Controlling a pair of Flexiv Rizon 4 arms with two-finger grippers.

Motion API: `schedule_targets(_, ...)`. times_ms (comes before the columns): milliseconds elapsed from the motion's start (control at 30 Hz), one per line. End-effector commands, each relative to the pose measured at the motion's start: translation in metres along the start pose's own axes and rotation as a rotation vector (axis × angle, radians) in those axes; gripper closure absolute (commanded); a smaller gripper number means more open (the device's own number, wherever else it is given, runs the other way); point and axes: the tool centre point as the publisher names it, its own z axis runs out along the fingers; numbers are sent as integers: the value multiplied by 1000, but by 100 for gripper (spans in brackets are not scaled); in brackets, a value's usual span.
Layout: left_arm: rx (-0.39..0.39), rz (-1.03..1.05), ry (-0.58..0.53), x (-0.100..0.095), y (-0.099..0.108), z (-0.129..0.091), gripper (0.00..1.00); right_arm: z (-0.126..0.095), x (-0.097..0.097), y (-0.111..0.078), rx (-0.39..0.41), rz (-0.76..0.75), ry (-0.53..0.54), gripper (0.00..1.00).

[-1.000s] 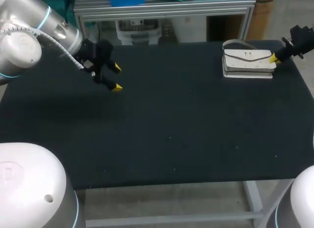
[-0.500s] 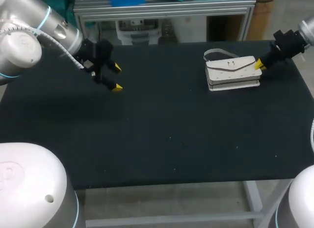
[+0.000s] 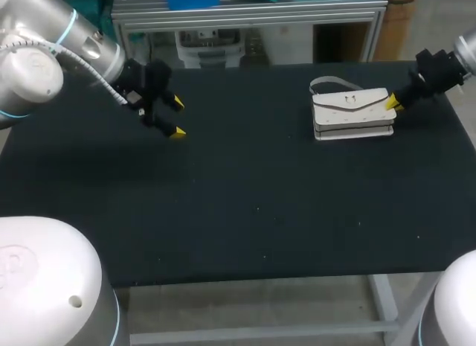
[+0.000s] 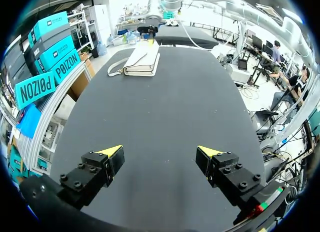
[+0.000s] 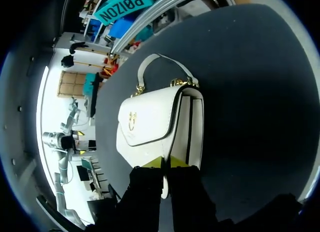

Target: Pick up the bag, open it, inspect its contents, close it, and place it on the opposite side

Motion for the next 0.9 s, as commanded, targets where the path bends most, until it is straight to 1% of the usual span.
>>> schedule_targets(33, 3, 1, -1, 0, 0, 1, 0, 22, 28, -27, -78, -13, -12, 100)
schedule_targets(133, 3, 1, -1, 0, 0, 1, 0, 32, 43, -43, -90, -20, -4, 100)
schedule_targets(333, 3, 1, -1, 0, 0, 1, 0, 60, 76, -74, -103, -54, 39, 100)
schedule_targets(433, 3, 1, -1, 0, 0, 1, 0, 75, 88, -88, -111, -50, 31, 100)
schedule_targets(500, 3, 1, -1, 0, 0, 1, 0, 89, 96, -96, -120, -43, 16, 100)
schedule_targets(567, 3, 1, -1, 0, 0, 1, 0, 103, 102, -102, -120, -42, 25, 100)
schedule_targets(700, 3, 1, -1, 0, 0, 1, 0, 126, 114, -109, -87, -54, 52, 100)
schedule_targets(900, 3, 1, -1, 0, 0, 1, 0, 143, 138, -114, -61, -94, 24, 100)
